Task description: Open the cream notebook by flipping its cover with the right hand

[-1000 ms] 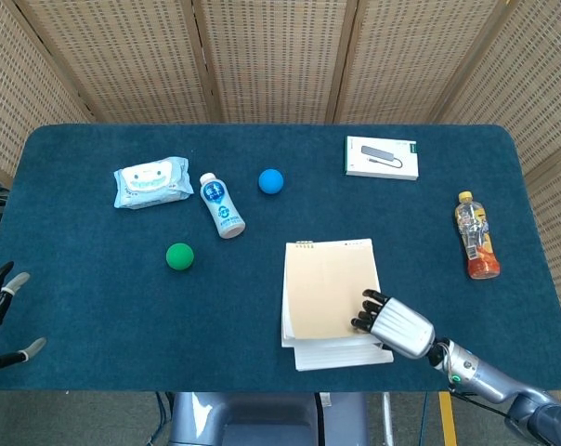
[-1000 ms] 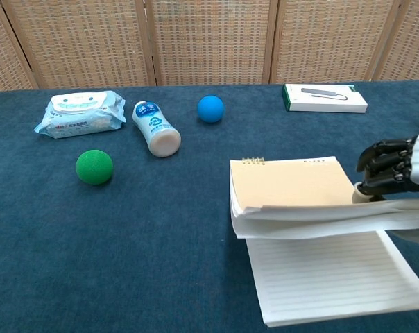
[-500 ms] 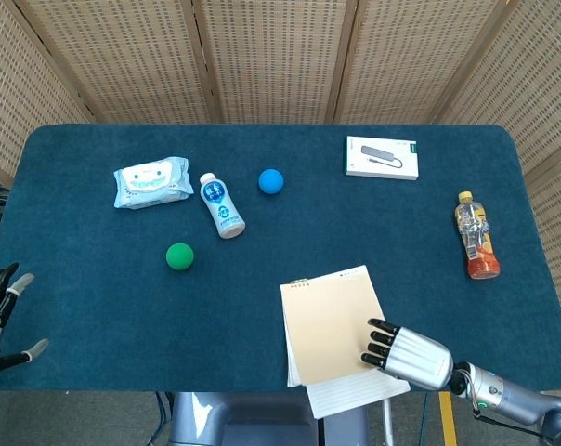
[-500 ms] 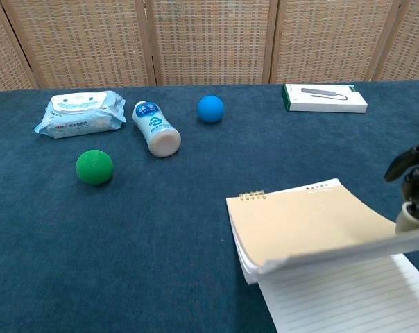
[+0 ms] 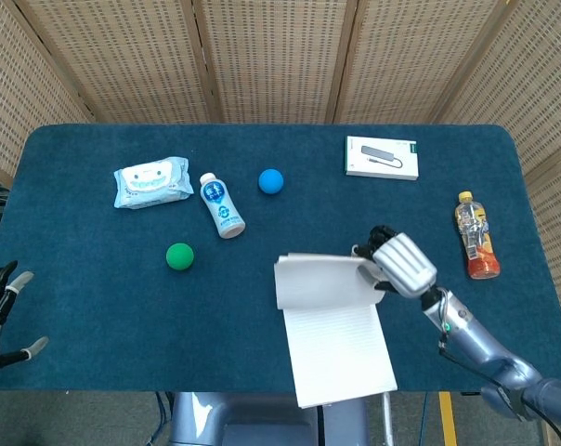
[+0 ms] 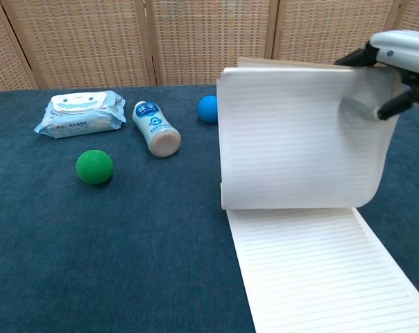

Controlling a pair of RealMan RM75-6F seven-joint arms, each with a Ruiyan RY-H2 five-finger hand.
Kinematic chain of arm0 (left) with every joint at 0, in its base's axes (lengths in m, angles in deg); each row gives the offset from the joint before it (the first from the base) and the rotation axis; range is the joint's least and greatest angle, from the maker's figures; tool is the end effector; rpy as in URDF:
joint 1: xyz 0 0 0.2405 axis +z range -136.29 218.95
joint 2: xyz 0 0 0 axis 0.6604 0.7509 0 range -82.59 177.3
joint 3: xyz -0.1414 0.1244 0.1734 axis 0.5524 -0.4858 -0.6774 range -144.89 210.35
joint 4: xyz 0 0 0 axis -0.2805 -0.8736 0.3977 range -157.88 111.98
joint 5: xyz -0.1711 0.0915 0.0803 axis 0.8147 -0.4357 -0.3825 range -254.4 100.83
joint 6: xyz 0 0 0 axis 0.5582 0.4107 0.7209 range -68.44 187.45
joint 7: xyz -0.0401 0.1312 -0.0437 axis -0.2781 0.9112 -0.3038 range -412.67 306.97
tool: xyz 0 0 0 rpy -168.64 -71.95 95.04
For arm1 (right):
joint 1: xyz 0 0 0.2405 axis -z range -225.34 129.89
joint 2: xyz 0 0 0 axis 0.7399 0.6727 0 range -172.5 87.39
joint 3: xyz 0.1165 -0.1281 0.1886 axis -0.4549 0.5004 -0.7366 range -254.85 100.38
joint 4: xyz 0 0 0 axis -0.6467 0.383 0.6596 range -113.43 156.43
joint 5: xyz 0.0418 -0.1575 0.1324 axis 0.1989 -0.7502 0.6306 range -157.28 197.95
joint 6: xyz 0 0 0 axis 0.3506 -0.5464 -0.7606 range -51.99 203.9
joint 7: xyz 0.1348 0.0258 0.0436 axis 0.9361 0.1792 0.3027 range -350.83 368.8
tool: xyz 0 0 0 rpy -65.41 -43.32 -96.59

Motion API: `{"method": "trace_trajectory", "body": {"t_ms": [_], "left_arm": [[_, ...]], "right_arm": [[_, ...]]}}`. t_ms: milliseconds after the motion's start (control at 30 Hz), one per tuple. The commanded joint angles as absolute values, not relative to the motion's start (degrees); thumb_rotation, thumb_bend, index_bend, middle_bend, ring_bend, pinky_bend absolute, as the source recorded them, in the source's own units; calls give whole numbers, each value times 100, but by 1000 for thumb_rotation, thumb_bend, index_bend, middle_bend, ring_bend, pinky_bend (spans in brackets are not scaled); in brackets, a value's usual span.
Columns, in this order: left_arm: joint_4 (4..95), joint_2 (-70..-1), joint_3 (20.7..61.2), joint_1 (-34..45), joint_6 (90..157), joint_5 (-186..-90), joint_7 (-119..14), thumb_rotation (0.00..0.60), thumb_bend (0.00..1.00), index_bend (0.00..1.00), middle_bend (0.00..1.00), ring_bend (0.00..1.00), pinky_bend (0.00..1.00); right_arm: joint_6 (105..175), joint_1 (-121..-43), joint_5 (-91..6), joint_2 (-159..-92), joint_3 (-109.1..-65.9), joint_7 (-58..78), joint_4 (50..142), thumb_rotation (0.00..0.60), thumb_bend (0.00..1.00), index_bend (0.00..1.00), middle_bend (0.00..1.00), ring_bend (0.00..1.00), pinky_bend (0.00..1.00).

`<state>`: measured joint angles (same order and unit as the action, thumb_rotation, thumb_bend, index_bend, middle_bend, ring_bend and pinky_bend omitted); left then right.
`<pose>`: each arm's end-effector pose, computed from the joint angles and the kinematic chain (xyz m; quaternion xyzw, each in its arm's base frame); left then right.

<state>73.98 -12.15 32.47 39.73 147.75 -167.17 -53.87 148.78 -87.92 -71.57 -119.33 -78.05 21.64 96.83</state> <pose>-0.3016 0.1515 0.1730 -0.6021 -0.3935 -0.3914 0.5740 -0.1862 -0.3418 0.0757 0.7471 -0.2705 0.4895 0.3592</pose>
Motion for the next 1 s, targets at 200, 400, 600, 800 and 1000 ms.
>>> {"method": "trace_trajectory", "body": {"t_ms": [200, 400, 600, 800, 1000], "left_arm": [[7451, -1132, 3480, 3713, 14226, -16103, -5507, 600, 0, 0, 0, 0, 0], [7400, -1137, 3640, 3494, 13744, -15593, -5485, 600, 0, 0, 0, 0, 0], [7335, -1162, 3746, 3367, 13474, -15236, -5423, 600, 0, 0, 0, 0, 0], [7316, -1231, 3800, 3219, 13190, -14929, -5208, 600, 0, 0, 0, 0, 0], [7366, -1247, 3781, 3161, 13116, -14886, -5086, 600, 0, 0, 0, 0, 0]], "right_arm": [[12689, -9932, -4684, -12680, -9240, 904, 8825, 600, 620, 681, 678, 493, 302], [11802, -10460, -3928, -13362, -9422, 324, 7416, 600, 619, 681, 678, 487, 302], [11374, -10759, -3801, -13815, -9494, 319, 6455, 600, 544, 636, 603, 409, 290], [10242, -11000, -3782, -13997, -9314, 332, 5757, 600, 0, 0, 0, 0, 0], [10951, -10740, -4243, -13779, -9323, 782, 6342, 600, 0, 0, 0, 0, 0]]}}
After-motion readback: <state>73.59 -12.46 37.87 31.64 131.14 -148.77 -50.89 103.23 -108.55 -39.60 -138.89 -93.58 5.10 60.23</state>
